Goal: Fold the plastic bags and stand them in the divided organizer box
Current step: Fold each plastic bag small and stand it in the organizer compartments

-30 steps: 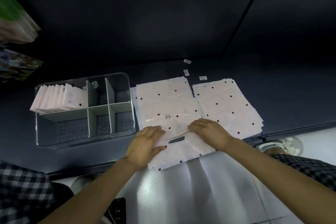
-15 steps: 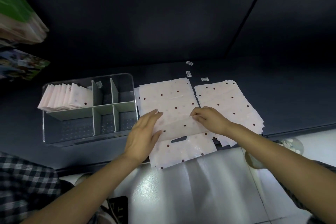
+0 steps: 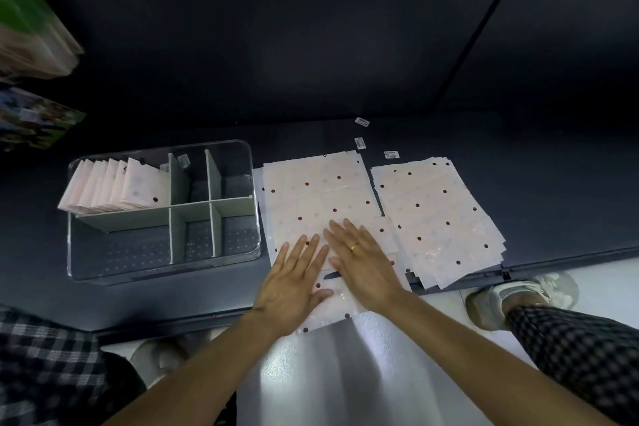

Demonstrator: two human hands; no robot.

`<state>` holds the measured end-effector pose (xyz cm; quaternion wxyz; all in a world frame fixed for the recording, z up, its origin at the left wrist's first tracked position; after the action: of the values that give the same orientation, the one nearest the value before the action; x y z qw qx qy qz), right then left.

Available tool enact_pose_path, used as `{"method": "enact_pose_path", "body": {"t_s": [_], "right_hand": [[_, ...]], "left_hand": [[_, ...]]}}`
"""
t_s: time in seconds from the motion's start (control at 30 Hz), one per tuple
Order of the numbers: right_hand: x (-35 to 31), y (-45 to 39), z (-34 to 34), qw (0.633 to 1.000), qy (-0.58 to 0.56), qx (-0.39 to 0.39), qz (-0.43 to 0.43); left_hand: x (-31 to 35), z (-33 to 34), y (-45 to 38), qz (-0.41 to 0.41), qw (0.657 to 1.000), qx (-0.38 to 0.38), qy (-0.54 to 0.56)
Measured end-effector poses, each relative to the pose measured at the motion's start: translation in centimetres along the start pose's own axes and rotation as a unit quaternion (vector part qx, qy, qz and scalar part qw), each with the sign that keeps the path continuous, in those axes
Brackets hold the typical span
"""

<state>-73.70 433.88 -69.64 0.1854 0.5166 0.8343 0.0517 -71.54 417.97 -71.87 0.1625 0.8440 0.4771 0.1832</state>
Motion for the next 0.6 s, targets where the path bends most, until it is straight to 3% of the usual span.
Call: {"method": "enact_pose_path", "body": {"t_s": [0.13, 0.33, 0.43, 0.6], "right_hand": [[1.0, 0.1, 1.9, 0.996, 0.049, -0.073, 0.025], [5.1, 2.4, 1.9, 0.99, 0.071, -0.117, 0.048], [5.7, 3.0, 0.1, 0.993, 0.087, -0.079, 0.023], [5.5, 1.8, -3.1, 0.981, 0.189, -0.009, -0.037]], "left_hand": [[-0.7, 0.3, -0.4, 0.008, 1.0, -0.017, -0.012], [-1.6, 0.5, -0.1, 0.047, 0.998, -0.021, -0.02], [-1.2, 0.3, -0.2, 0.051, 0.998, -0.028, -0.014], [0.2, -1.7, -0.6, -0.024, 0.998, -0.013, 0.051]]}}
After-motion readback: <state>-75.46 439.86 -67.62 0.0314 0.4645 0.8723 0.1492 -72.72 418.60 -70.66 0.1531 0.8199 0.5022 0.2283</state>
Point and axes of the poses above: each hand's wrist, its own y-axis away from the middle knuckle, its own z-axis out of the palm, x = y × z, the point moved 2 cm from there along -y, towards the middle knuckle, and after that the axes turned 13 degrees about -x, right-handed, at the moved point
